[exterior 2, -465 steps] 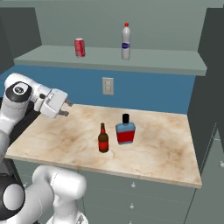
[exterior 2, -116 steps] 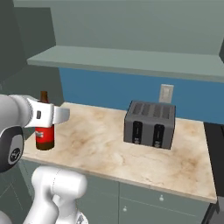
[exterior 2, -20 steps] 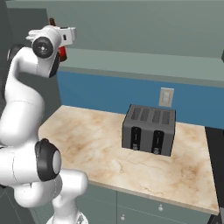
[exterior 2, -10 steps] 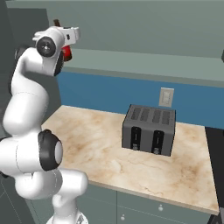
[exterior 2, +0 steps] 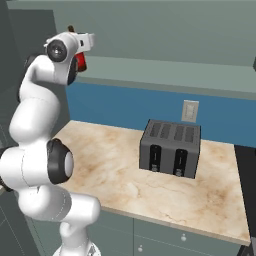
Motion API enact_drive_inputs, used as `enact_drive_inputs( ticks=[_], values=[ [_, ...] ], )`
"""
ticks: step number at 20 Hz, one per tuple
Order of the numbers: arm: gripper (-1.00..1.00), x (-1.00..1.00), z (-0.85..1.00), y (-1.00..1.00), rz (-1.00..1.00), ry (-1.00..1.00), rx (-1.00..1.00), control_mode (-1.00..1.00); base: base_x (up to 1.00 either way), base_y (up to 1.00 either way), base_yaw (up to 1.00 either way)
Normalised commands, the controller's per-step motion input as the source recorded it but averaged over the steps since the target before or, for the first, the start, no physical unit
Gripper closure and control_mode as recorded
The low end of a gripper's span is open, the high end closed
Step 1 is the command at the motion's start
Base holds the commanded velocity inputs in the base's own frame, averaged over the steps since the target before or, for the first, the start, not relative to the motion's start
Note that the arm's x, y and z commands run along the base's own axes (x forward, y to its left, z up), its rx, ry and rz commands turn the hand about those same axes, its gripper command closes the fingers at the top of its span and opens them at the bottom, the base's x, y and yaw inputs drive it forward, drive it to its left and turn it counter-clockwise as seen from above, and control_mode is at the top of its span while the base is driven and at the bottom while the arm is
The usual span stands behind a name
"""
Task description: Sort all alcoholic drinks to one cabinet, and non-alcoholic drinks to the other.
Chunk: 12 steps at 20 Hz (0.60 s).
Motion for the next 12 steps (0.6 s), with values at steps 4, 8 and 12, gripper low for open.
enact_drive_inputs(
  ticks=[4, 8, 12],
  values=[
    [1.00, 0.27, -0.12, 0.00, -0.02, 0.12, 0.00, -1.00, 0.00, 0.00, 0.00],
    [1.00, 0.24, -0.09, 0.00, -0.01, 0.04, 0.00, -1.00, 0.00, 0.00, 0.00],
    [1.00, 0.19, -0.01, 0.00, 0.00, 0.00, 0.00, -1.00, 0.00, 0.00, 0.00]
  ],
)
